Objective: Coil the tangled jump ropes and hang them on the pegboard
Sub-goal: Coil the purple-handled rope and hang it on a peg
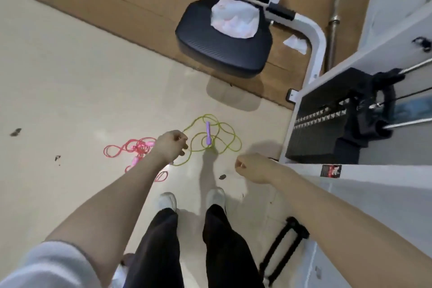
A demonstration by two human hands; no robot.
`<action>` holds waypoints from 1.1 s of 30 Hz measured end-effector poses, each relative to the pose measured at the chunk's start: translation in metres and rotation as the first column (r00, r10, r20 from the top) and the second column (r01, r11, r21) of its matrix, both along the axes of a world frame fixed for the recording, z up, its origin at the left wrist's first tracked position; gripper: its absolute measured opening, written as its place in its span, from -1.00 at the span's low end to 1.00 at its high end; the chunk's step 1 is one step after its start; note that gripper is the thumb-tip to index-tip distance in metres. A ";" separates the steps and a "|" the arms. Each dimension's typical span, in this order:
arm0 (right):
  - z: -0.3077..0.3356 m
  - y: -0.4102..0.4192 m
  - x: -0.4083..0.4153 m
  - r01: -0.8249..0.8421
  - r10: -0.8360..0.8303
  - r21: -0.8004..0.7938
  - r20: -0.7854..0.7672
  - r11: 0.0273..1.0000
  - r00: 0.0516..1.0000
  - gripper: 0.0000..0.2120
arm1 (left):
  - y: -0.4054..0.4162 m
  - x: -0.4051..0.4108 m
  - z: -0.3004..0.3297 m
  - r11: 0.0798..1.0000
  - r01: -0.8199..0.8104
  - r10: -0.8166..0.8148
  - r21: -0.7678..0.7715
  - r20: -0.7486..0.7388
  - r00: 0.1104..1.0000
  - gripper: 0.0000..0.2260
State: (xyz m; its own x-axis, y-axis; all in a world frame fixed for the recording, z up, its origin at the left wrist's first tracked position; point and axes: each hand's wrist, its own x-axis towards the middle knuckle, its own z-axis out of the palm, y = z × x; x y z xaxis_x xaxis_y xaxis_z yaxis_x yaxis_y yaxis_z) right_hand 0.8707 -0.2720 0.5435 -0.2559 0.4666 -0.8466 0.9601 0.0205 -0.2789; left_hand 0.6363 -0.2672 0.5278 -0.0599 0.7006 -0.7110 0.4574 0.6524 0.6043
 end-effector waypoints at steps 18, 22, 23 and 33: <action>-0.508 -0.006 -0.139 -0.316 0.312 0.061 0.074 0.947 0.947 -0.72 | -0.053 -0.091 -0.423 0.926 -0.377 0.375 -0.039 -0.045 0.926 -0.87; -0.587 -0.019 -0.173 -0.489 0.475 0.293 0.121 0.822 0.871 -0.59 | -0.065 -0.111 -0.497 0.916 -0.398 0.402 0.053 -0.111 0.909 -0.83; -0.598 -0.020 -0.176 -0.557 0.545 0.322 0.136 0.766 0.828 -0.58 | -0.069 -0.114 -0.510 0.911 -0.410 0.413 0.055 -0.108 0.904 -0.82; -0.542 -0.011 -0.188 -0.432 0.450 0.146 -0.128 0.890 0.884 -0.78 | -0.082 -0.122 -0.474 0.954 -0.301 0.301 -0.015 0.039 0.953 -0.67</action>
